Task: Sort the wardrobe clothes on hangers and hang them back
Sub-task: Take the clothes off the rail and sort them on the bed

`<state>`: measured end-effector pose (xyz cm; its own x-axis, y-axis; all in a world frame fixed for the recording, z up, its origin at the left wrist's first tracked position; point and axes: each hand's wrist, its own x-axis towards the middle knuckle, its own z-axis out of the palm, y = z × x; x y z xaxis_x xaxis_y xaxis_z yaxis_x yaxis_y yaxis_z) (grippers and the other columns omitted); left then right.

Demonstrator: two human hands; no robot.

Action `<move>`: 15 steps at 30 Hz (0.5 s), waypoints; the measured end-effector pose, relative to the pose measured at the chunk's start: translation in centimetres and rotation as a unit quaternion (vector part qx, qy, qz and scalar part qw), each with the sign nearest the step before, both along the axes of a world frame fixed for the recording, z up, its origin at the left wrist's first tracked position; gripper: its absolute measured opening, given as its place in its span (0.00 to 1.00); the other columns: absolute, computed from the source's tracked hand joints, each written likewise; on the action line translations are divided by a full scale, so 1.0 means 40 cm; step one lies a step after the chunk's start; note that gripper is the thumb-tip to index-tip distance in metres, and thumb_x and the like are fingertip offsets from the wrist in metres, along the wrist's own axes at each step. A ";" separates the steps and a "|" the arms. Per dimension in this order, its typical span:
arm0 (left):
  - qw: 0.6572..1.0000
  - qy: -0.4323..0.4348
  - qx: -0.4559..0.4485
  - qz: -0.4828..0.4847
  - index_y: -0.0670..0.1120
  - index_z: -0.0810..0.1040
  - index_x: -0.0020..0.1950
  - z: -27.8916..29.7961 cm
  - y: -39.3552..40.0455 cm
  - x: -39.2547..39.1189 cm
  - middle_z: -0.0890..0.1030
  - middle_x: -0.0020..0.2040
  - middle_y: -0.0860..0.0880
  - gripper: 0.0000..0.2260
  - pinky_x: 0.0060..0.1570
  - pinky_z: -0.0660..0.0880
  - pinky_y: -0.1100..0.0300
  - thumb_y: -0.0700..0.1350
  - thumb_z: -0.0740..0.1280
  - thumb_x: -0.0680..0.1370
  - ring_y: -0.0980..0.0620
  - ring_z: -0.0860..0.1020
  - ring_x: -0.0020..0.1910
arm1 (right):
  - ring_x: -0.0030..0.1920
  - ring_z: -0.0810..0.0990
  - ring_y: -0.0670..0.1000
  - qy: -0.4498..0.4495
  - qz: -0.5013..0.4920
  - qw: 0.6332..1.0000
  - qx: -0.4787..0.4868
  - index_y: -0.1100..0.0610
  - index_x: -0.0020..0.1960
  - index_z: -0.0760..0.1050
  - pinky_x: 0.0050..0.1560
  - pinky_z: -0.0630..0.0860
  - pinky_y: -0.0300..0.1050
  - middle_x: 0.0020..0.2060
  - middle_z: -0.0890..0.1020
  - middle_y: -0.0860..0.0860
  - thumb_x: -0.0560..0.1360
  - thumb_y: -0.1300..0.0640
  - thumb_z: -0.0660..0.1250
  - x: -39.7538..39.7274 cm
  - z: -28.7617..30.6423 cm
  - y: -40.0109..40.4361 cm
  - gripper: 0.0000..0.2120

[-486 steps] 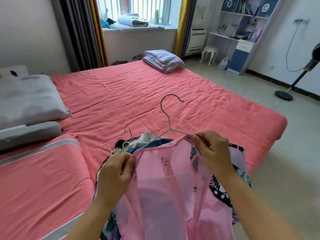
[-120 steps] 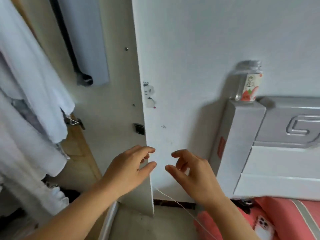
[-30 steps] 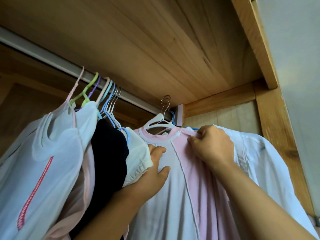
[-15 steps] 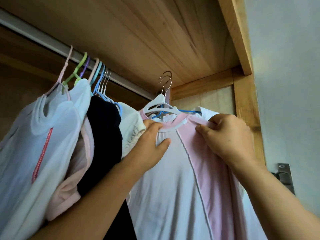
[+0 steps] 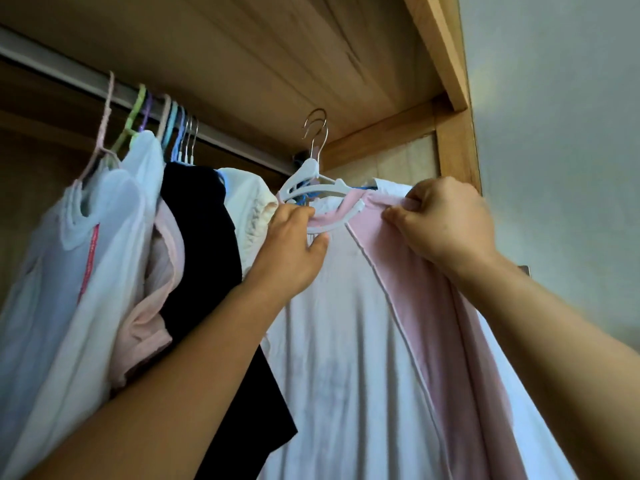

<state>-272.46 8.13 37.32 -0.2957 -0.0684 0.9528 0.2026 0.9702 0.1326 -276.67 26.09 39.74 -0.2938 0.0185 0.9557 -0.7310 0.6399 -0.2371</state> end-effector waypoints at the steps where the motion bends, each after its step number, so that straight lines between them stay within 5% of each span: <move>1: 1.000 0.001 0.001 0.005 0.40 0.71 0.67 0.002 -0.003 0.006 0.68 0.68 0.43 0.18 0.62 0.53 0.70 0.42 0.65 0.78 0.49 0.62 0.69 | 0.47 0.77 0.63 0.000 -0.001 1.000 0.005 0.58 0.42 0.79 0.39 0.69 0.46 0.42 0.81 0.58 0.72 0.48 0.66 0.001 0.008 -0.009 0.13; 15: 0.999 0.005 -0.012 0.052 0.44 0.71 0.67 -0.005 -0.051 0.061 0.69 0.67 0.46 0.20 0.65 0.63 0.57 0.46 0.67 0.76 0.48 0.68 0.67 | 0.45 0.76 0.62 0.020 0.005 1.000 -0.009 0.58 0.35 0.72 0.36 0.63 0.46 0.38 0.80 0.56 0.72 0.48 0.68 0.001 -0.029 0.011 0.14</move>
